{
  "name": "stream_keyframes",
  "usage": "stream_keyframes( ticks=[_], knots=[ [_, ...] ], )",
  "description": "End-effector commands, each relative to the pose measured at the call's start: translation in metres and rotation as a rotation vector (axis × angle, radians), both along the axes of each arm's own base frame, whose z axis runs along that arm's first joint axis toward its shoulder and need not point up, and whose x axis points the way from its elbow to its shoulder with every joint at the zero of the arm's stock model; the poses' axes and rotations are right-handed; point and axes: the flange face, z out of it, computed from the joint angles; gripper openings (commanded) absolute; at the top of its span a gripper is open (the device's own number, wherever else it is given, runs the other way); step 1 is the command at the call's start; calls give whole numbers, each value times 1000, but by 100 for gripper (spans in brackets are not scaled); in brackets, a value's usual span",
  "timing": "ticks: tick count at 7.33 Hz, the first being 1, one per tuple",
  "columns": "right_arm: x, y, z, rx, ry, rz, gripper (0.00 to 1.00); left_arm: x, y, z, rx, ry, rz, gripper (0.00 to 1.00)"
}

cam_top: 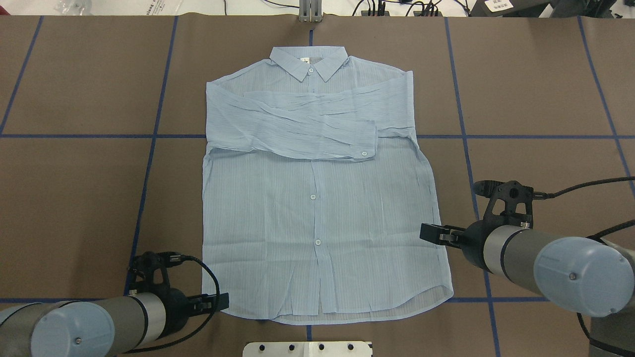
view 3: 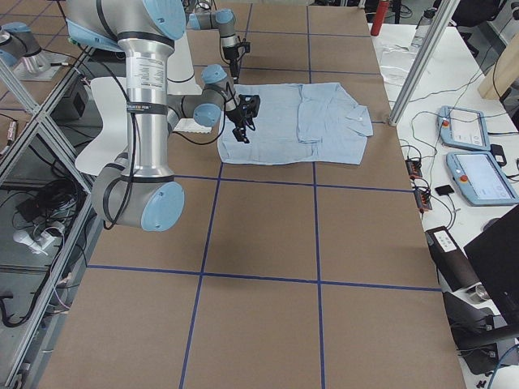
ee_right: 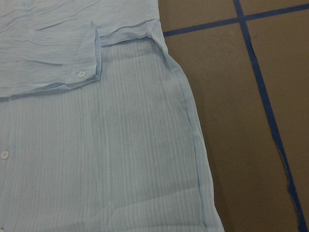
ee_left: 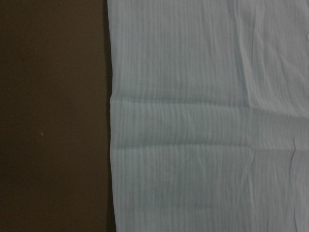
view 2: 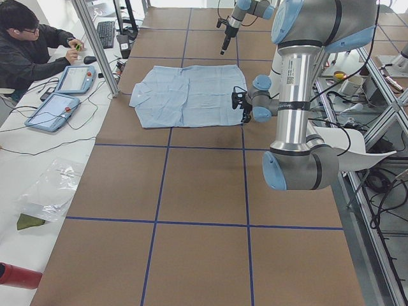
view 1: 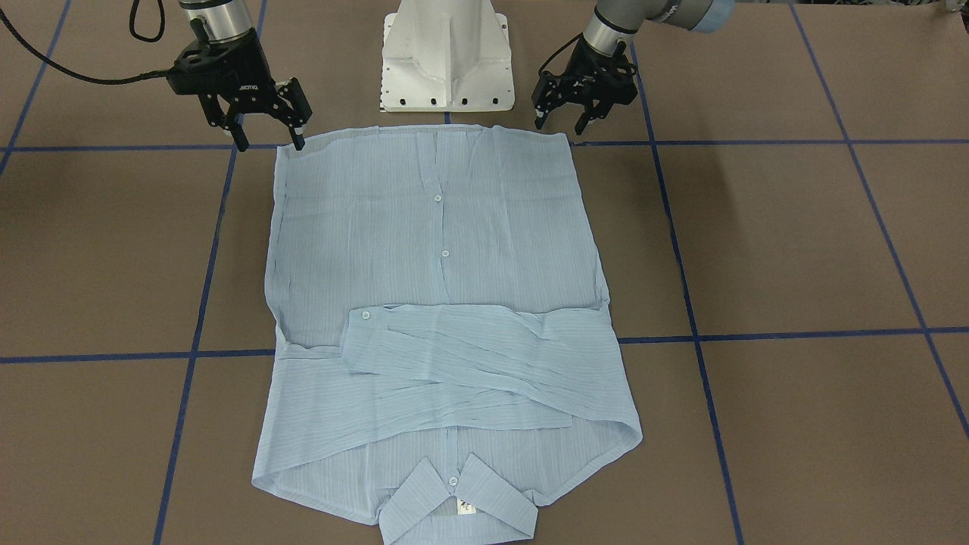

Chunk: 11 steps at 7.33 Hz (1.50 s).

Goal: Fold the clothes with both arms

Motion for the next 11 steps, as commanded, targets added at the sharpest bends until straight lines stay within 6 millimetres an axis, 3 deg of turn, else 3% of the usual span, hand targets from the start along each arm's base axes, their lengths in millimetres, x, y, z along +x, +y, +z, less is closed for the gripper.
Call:
stream_keyframes(
  ticks=[1, 3, 5, 8, 11],
  knots=[
    [0, 0, 0, 3, 1, 5, 100, 16, 14, 10, -26, -42, 10, 70],
    [-1, 1, 1, 4, 3, 5, 100, 21, 14, 13, -28, -50, 11, 63],
    [-1, 0, 0, 8, 3, 10, 100, 19, 7, 11, -27, -57, 1, 49],
    [-2, 0, 1, 8, 3, 10, 100, 14, -7, 15, -22, -98, -20, 49],
    [-2, 0, 1, 8, 5, 9, 100, 15, -9, 16, -23, -104, -22, 31]
  ],
)
